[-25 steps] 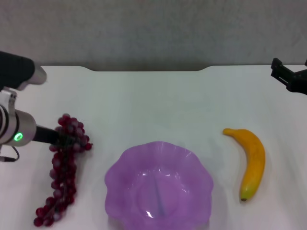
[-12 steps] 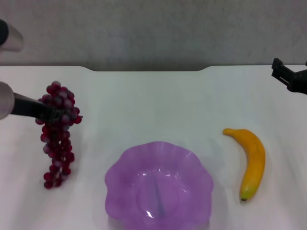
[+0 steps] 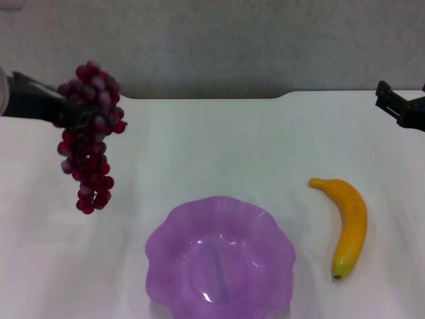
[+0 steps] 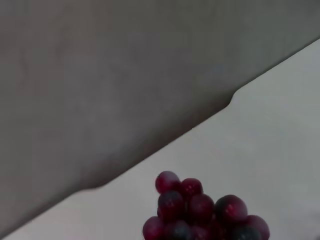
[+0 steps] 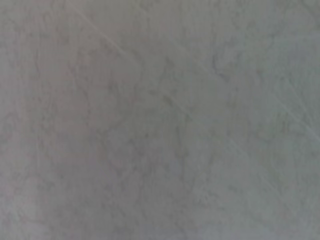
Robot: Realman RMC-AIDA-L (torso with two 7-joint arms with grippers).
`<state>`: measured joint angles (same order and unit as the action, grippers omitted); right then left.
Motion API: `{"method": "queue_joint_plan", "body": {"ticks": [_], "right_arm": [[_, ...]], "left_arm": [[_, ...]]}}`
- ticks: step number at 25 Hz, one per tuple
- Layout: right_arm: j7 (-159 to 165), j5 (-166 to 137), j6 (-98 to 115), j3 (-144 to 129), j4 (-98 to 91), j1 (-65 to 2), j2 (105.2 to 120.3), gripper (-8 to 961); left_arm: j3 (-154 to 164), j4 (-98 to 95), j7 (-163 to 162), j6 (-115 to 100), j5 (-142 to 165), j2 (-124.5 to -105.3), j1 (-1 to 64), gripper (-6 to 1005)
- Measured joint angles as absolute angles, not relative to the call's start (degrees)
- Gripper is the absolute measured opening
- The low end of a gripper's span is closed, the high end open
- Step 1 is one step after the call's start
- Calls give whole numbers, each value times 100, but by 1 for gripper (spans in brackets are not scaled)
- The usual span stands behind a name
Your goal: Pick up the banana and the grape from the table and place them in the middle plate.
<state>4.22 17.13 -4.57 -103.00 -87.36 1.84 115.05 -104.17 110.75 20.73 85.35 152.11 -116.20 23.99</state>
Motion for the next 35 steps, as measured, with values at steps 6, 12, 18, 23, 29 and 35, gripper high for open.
{"method": "queue_joint_plan", "body": {"ticks": [6,12,18,23,29,35], "right_arm": [[422,1713,-457,-10304,-8744,184,11505,868],[422,1714,-457,-10309,-8746,184,11505,867],[422,1713,-457,-10309,-8763,184,11505,867],[422,1714,-457,-10309,-8756,184,11505,867],[421,1714,-457,-10301,-8752,184,11505,867],[422,1714,-457,-10308,-8746,184,11505,867]], "left_arm": [[-10379,11673,2092,8906,14352,-11621,2417,275],[-10078,11727,2093,9068,13831,-11619,2424,274],[-9447,11626,1986,8931,13815,-11628,2402,272],[-8814,11212,1870,8502,13830,-11628,2369,271],[-8236,10618,1815,8180,13858,-11628,2523,271],[-7910,10083,1832,7653,14012,-11628,2535,267]]}}
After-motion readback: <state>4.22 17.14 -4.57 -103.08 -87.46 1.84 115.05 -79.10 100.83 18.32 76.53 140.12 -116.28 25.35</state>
